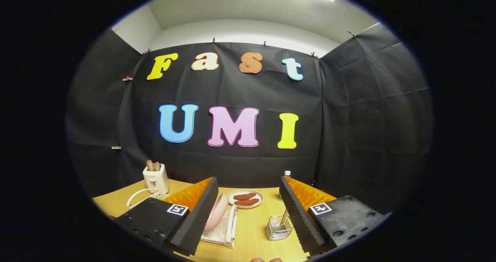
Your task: Take the plate from the dish rack, then take the spoon from the basket and place it into the plate.
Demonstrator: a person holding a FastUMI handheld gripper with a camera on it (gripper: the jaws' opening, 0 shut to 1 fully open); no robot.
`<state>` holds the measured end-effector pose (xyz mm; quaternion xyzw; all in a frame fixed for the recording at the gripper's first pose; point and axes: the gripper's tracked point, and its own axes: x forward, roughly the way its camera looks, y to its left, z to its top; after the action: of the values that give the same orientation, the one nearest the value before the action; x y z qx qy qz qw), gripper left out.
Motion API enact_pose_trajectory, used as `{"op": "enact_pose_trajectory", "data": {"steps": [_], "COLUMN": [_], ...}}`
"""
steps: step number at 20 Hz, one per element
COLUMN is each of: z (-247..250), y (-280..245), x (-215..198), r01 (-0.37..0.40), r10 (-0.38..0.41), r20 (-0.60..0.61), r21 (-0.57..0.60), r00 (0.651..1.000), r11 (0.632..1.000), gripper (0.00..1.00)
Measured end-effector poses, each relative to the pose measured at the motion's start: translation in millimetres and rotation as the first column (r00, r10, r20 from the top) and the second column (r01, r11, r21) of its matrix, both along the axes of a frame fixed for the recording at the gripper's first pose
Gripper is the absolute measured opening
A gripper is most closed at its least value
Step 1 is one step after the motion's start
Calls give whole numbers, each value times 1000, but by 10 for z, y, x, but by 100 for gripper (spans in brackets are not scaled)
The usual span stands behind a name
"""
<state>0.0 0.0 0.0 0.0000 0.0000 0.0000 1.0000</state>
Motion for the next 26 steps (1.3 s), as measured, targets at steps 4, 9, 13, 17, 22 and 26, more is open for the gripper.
{"op": "enact_pose_trajectory", "data": {"steps": [4, 9, 13, 17, 22, 26], "z": [-88, -147, -187, -275, -307, -440], "y": [-42, -67, -65, -22, 138, 374], "x": [31, 50, 62, 86, 203, 463], "r01": [11, 25, 32, 26, -8, -32], "r10": [-12, -27, -34, -27, 9, 44], "r20": [-35, -58, -72, -105, -148, -241], "r21": [-18, -36, -23, -6, 5, 56], "r00": [999, 998, 997, 994, 989, 969], "r11": [1000, 999, 999, 1000, 1000, 998], "gripper": [97, 97, 98, 98, 97, 98]}}
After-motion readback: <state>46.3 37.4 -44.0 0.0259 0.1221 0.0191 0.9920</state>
